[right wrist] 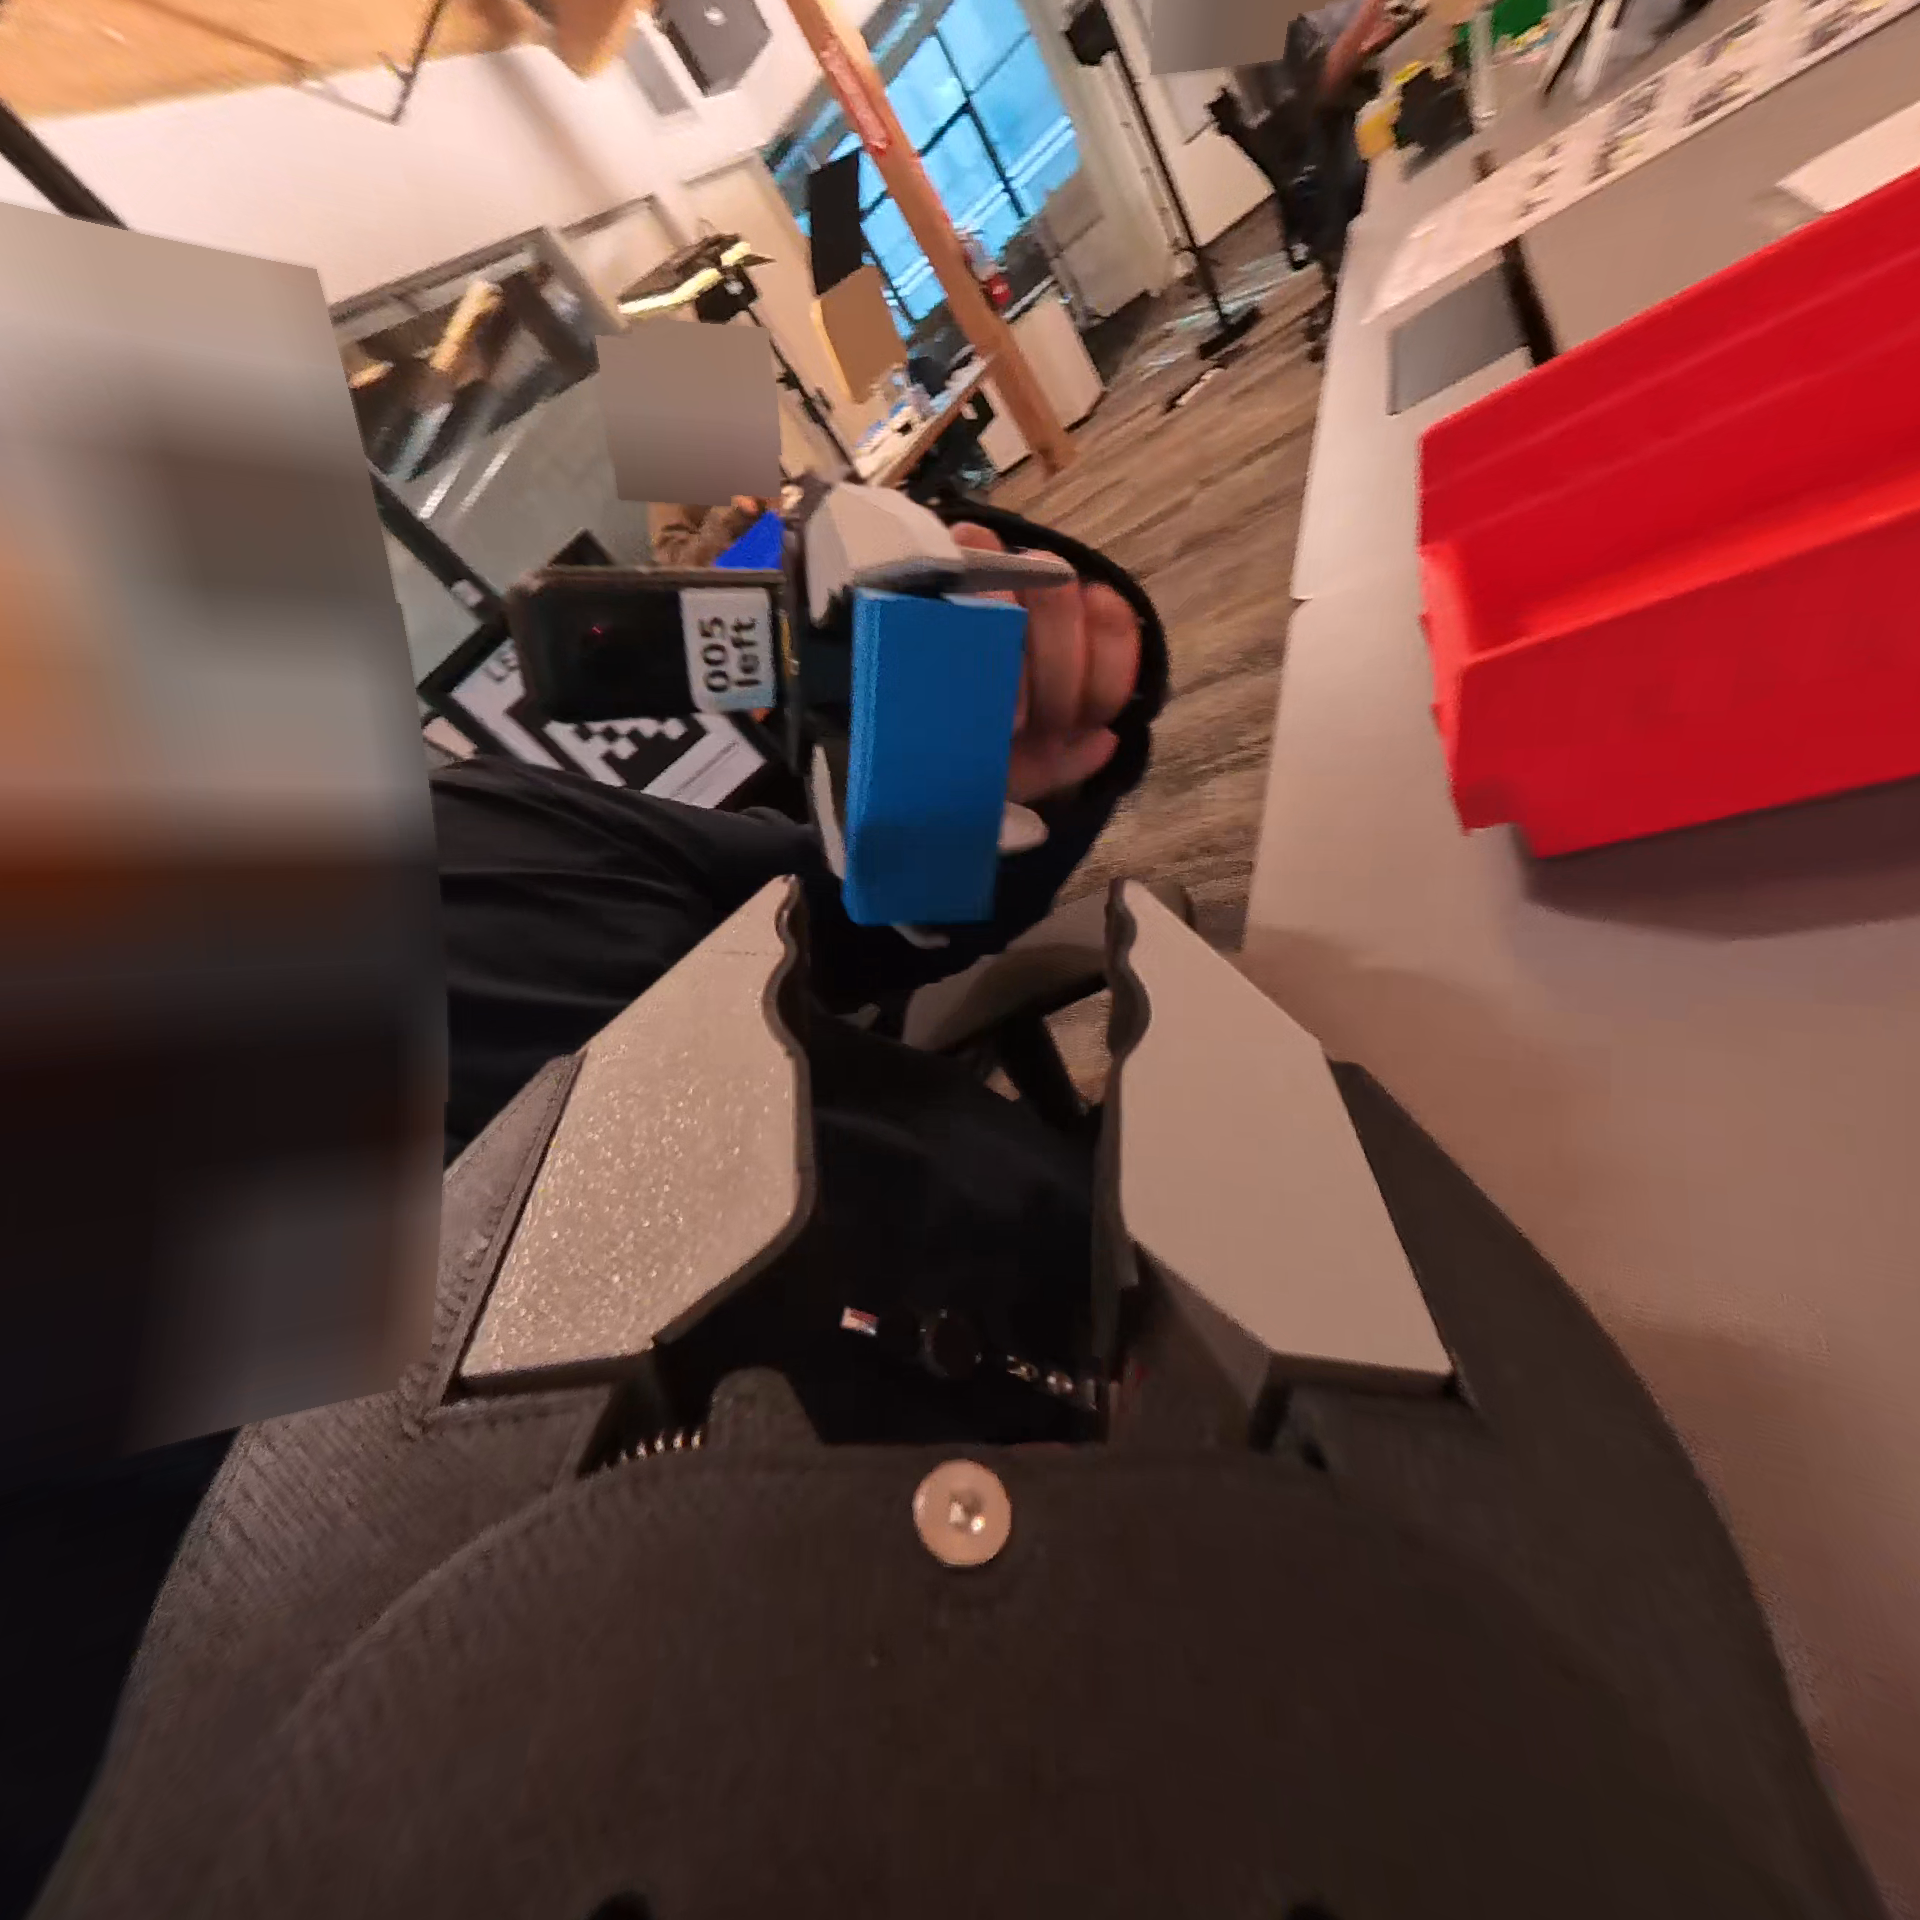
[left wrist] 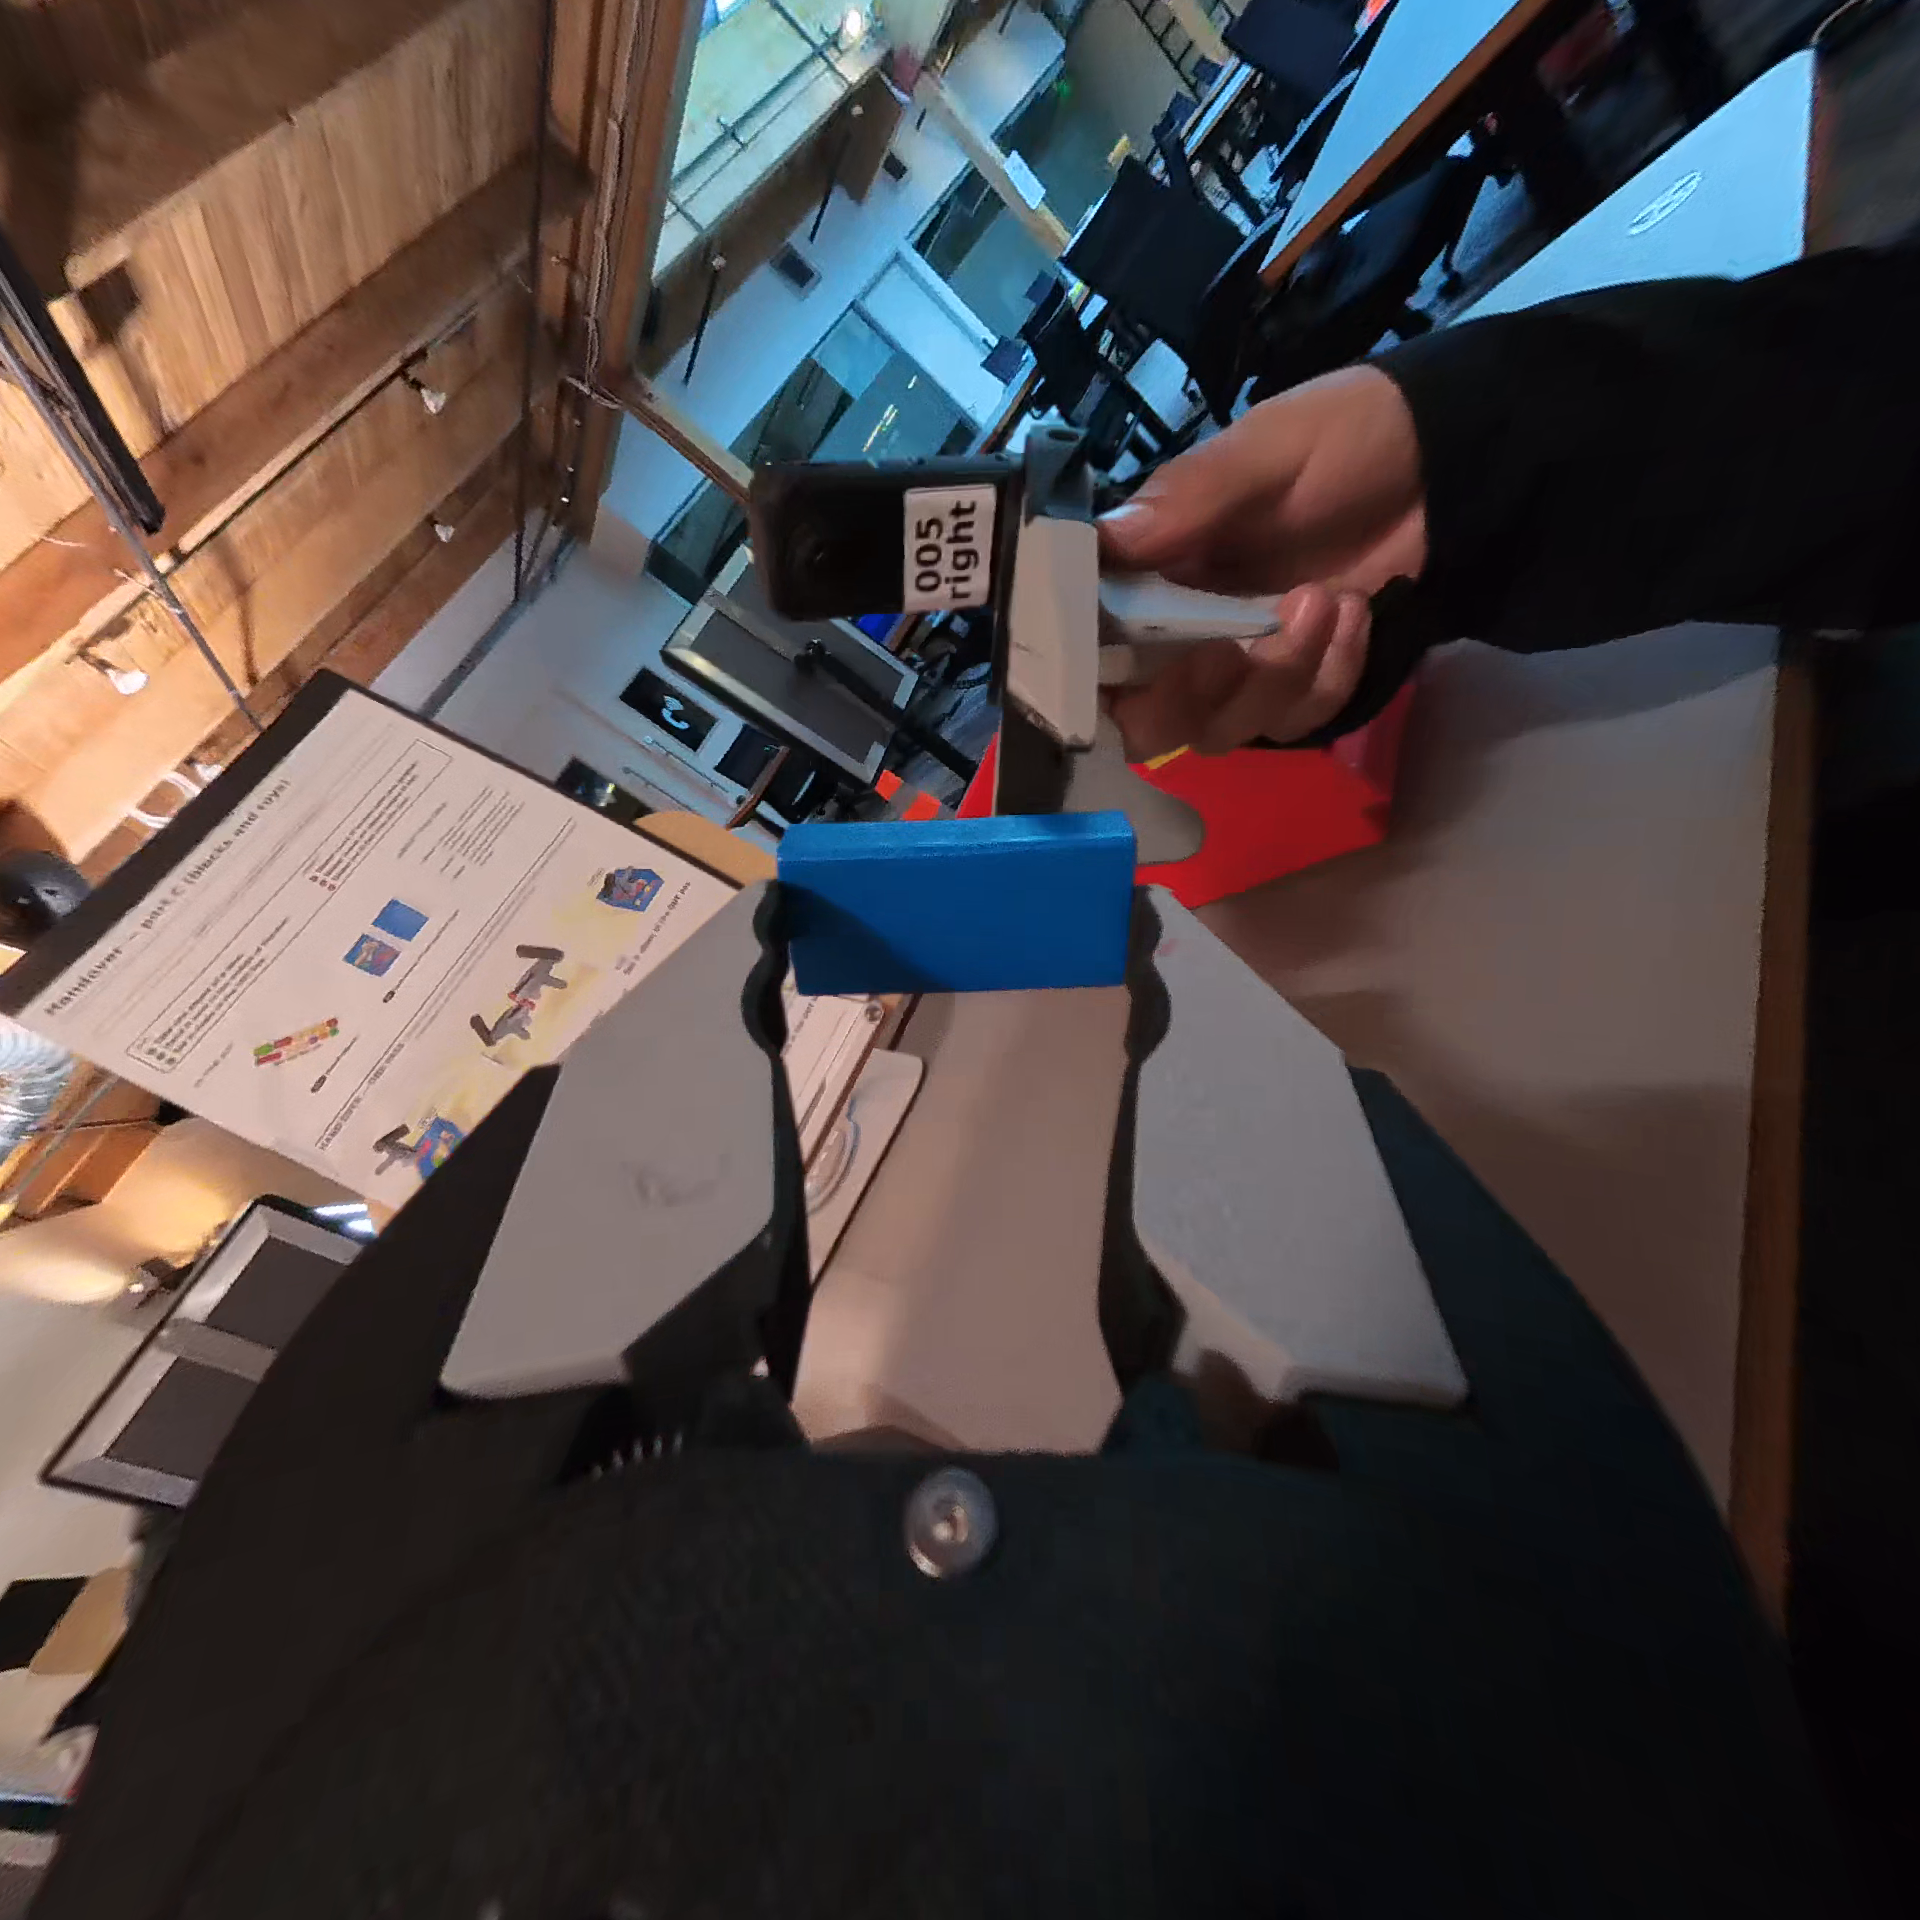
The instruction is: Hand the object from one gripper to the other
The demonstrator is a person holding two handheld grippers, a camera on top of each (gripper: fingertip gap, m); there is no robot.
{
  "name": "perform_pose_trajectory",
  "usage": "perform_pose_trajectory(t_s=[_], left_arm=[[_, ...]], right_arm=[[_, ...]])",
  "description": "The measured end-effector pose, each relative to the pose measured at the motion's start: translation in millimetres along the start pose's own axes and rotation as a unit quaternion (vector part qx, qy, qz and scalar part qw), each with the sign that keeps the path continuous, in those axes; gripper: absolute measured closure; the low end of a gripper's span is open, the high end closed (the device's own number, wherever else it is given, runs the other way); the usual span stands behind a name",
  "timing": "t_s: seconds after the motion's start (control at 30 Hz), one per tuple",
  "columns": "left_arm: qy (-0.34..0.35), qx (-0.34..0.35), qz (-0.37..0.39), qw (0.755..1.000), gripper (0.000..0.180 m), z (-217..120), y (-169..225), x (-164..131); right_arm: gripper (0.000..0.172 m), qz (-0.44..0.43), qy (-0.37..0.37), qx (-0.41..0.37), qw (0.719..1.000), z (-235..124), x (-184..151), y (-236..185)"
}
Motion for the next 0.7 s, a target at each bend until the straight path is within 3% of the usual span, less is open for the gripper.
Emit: perform_pose_trajectory(t_s=[0.13,0.2,0.47,0.7], left_arm=[[-0.008,-0.003,0.015,1.0,0.119,10.6,11.9,-1.1],[-0.006,-0.007,0.017,1.0,0.119,13.0,16.6,0.1],[0.007,0.008,0.006,1.0,0.119,11.7,12.6,2.9],[-0.013,0.02,0.004,1.0,0.119,14.9,14.9,-8.2]], right_arm=[[0.121,0.001,-0.007,0.031,0.999,11.8,-1.4,-8.3],[0.14,0.004,-0.009,0.021,1.0,14.9,-2.6,-3.1],[0.141,0.037,0.026,0.098,0.994,15.5,3.5,-3.6],[0.141,0.017,0.016,0.02,1.0,10.8,1.7,8.4]])
Point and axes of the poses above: each gripper's, where its closed fingertips meet, z out along the fingers, x out of its top, y = z × x across the jaws, the point moved 2 cm from there along -z, back along the fingers, and after that the axes turned 9 degrees about -y, right-handed, at the moved point
